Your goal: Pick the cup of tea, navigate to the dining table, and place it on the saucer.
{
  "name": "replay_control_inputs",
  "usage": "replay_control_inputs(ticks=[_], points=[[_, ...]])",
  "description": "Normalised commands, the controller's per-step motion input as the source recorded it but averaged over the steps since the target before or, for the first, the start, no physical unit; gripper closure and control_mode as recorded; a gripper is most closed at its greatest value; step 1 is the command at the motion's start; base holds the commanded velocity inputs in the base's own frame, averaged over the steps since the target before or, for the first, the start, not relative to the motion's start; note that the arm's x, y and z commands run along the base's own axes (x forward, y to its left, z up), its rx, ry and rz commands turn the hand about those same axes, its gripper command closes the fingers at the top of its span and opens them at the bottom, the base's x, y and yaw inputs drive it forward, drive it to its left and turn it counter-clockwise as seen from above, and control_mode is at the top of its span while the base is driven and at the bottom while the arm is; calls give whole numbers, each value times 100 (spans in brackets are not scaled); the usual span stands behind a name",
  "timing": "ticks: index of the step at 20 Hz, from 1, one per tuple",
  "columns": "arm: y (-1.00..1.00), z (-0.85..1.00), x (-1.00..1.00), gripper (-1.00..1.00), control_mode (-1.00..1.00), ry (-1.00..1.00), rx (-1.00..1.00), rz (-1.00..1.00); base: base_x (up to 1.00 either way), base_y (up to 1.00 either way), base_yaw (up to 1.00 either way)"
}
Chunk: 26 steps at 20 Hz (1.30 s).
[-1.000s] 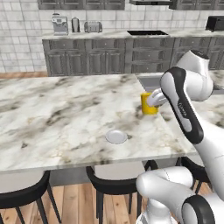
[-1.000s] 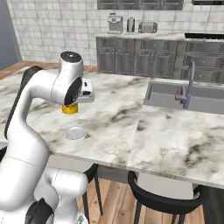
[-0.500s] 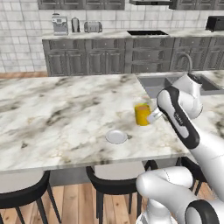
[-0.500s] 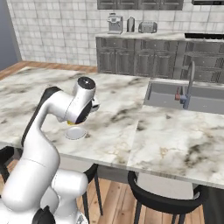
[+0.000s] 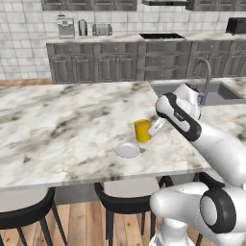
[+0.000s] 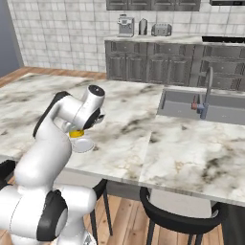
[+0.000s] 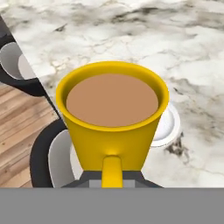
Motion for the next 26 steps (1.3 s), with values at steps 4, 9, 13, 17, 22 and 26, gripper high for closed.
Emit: replay_control_inputs(ticks=[4, 9, 13, 17, 22, 26], points=[[8, -47, 41, 100, -100, 1, 2, 7, 0, 0, 0], [0, -59, 32, 100, -100, -20, 7, 6, 0, 0, 0], [0, -34, 41, 100, -100, -5, 10, 7, 0, 0, 0], [10, -28, 13, 100, -100, 0, 3, 10, 0, 0, 0], [17, -23, 1, 100, -100, 0, 0, 10, 0, 0, 0], [31, -10, 0, 100, -100, 0, 0, 3, 0, 0, 0]])
